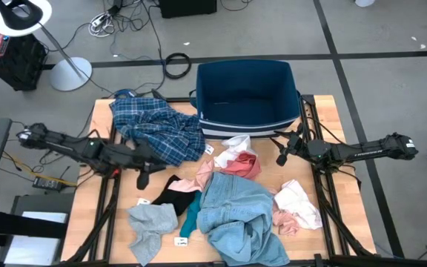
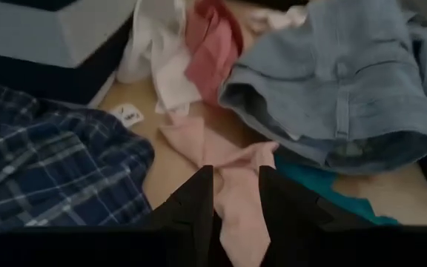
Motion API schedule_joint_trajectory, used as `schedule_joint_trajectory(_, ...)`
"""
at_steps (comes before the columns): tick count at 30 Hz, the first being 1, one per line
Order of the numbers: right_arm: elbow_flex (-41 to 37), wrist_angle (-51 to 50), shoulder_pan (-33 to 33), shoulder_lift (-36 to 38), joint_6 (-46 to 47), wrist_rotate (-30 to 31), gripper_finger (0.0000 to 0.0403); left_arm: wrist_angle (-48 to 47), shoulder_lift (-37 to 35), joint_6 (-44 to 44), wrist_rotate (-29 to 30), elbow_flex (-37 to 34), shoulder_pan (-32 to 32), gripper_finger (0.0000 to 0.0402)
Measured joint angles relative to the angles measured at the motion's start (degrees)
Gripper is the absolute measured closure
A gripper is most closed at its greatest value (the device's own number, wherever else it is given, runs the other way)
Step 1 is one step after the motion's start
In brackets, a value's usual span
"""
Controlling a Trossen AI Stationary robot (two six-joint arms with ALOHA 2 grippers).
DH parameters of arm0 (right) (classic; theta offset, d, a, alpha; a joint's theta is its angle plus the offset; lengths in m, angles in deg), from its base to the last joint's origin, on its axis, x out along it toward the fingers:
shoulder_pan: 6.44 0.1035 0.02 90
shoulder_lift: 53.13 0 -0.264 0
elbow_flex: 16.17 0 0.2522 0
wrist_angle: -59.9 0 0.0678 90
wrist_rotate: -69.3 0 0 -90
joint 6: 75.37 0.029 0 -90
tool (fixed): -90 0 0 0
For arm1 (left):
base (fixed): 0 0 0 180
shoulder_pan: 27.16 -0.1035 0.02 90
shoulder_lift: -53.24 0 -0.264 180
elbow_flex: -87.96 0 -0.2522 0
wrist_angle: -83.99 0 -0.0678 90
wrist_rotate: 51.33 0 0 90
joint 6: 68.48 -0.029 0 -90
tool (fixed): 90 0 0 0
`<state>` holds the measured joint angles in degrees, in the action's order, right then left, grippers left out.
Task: Sort clothes
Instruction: Put the gray boxer shorts into the blue laundry bin
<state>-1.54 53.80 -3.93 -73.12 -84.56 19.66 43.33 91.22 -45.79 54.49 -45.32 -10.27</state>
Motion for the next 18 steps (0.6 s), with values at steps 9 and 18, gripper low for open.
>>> schedule_joint_trajectory(9,0.00,0.02,-0.02,0.01,0.00,-0.01,0.0255,-2.32,9.99,2.01,2.54,3.99,6.94,0.0287)
schedule_joint_trajectory(18,0.00,0.02,-0.02,0.00,0.00,-0.01,0.0255,-2.25,17.36,13.62,3.33,3.99,15.33,0.0287)
